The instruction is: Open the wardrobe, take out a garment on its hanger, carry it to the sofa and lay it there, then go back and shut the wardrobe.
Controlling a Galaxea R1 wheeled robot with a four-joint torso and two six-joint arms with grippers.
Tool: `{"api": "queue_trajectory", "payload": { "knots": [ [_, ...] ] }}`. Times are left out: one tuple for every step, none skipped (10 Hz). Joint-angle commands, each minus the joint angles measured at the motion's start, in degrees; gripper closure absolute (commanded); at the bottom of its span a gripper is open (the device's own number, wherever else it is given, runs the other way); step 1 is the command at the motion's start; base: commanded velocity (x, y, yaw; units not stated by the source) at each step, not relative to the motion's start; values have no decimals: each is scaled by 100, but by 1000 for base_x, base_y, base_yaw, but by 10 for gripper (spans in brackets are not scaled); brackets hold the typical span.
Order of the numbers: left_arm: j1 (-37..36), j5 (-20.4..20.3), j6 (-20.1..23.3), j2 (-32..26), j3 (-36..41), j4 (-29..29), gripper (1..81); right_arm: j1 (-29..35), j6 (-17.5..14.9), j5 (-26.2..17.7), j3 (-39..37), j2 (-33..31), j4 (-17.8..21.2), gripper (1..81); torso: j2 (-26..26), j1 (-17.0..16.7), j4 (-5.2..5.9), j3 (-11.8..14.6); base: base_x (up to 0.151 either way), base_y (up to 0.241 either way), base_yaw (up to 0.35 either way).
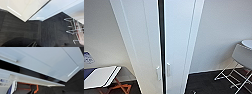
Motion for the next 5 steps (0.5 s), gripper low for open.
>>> {"api": "queue_trajectory", "payload": {
  "knots": [
    [347, 30, 45, 224, -528, 1154, 10, -472, -23, -382, -426, -52, -1061, 10, 0, 0, 0, 0, 0, 0, 0],
    [664, 30, 37, 294, -749, 1420, 10, -903, -23, -446, -788, 45, -1362, 10, 0, 0, 0, 0, 0, 0, 0],
    [971, 21, 45, 399, -933, 1543, 10, -1351, -23, -524, -1147, 176, -1685, 10, 0, 0, 0, 0, 0, 0, 0],
    [1253, 21, 54, 558, -1146, 1624, 10, -1772, -32, -569, -1477, 300, -1900, 10, 0, 0, 0, 0, 0, 0, 0],
    [1482, 12, 98, 822, -1542, 1799, 10, -2169, -85, -578, -1872, 529, -2155, 10, 0, 0, 0, 2, 0, 0, 0]
  ]
}}
